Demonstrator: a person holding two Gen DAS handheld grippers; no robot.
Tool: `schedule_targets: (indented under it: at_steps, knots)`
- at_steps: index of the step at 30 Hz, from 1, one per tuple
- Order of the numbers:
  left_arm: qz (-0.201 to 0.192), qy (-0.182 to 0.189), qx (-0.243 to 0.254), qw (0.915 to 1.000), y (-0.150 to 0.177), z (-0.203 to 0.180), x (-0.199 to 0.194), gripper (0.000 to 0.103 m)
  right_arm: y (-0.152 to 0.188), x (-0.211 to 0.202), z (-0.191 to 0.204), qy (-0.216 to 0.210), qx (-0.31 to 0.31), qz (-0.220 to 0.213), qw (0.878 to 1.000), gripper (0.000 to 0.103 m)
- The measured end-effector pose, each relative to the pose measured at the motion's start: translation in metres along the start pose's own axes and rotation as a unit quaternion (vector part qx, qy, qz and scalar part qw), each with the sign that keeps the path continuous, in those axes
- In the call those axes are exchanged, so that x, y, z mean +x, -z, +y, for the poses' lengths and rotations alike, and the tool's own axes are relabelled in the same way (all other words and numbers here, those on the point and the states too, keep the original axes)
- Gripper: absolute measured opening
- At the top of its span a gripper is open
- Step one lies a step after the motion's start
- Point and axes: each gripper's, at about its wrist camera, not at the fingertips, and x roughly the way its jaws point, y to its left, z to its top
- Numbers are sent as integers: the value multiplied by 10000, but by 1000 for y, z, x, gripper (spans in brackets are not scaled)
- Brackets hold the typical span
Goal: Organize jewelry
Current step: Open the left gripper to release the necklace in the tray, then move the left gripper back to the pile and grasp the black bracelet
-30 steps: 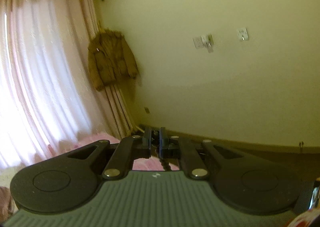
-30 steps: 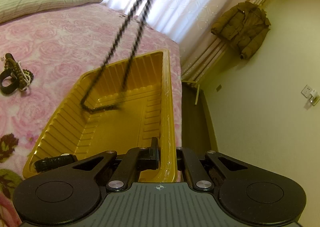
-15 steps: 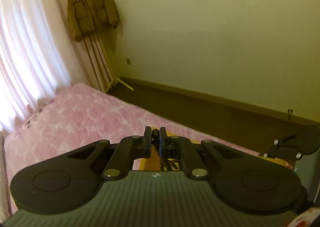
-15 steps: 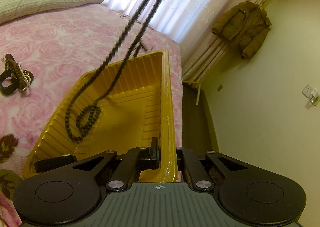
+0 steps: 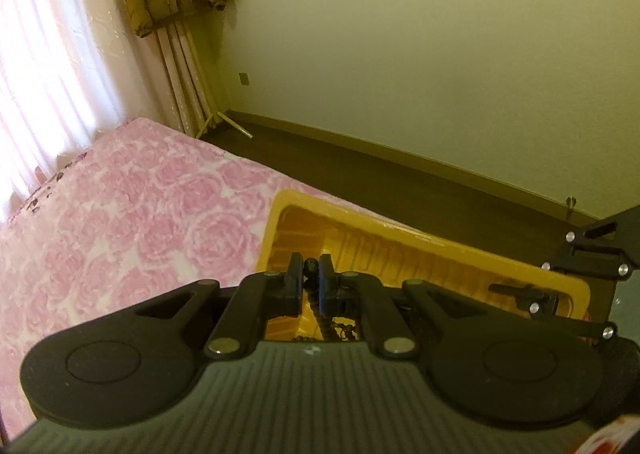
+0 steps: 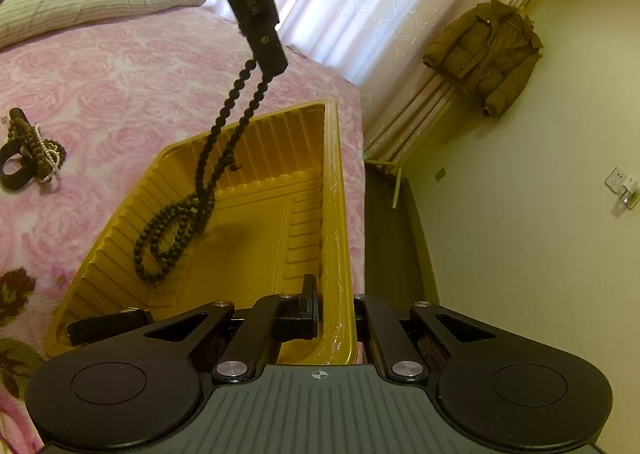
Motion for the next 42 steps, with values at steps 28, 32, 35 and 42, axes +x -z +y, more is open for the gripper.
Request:
schedule_targets:
  at_steps: [28, 32, 35, 42]
  knots:
    - [217, -1137, -1399, 9834, 134, 91, -88, 21, -1, 0, 0, -21, -67, 74, 9999, 4]
    - [259, -1331, -1720, 9757, 169, 94, -101, 23, -1, 1, 1, -24, -107, 138, 9998, 4]
    - [306, -1460, -1834, 9717, 191, 92, -106, 25, -1, 2, 1, -57, -143, 237, 9996, 4]
    - [414, -1543, -2069, 9652, 224, 85, -106, 28, -3, 8, -1, -167, -322, 523, 9980, 4]
